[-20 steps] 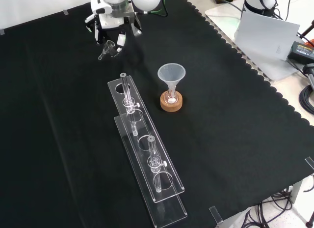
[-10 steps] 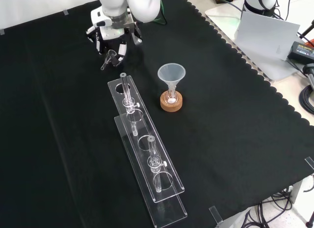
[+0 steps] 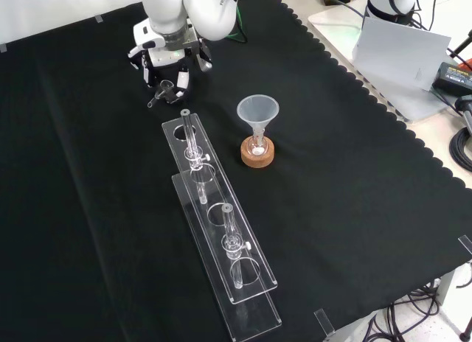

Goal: Put the weighing funnel back on the table.

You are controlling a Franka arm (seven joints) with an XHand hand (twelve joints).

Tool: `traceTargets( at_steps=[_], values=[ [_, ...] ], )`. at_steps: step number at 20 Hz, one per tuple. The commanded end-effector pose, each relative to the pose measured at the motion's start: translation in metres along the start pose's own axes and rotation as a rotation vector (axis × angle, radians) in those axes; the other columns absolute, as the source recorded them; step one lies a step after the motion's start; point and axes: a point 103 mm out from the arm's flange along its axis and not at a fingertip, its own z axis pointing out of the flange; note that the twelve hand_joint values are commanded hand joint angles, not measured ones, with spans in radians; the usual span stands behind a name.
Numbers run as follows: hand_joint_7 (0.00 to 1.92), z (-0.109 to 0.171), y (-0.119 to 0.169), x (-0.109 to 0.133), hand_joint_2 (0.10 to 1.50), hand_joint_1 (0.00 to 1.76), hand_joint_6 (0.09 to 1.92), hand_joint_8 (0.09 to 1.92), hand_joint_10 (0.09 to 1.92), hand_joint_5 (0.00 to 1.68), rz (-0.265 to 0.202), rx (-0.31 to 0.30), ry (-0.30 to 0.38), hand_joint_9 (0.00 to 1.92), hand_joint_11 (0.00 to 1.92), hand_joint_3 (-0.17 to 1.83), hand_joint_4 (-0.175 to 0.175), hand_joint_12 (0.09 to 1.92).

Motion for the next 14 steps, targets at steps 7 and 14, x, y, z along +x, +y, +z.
traceTargets(
  at_steps=[7, 14],
  values=[
    [1.38, -0.010, -0.005, 0.023, 0.51, 0.86, 0.41, 0.09, 0.09, 1.12, -0.052, 0.167, -0.107, 1.16, 0.33, 0.72, 0.175, 1.39],
    [0.92, -0.047, -0.020, 0.022, 0.53, 0.59, 0.22, 0.09, 0.09, 0.53, -0.046, 0.240, -0.105, 0.83, 0.08, 0.56, 0.064, 1.52]
  ],
)
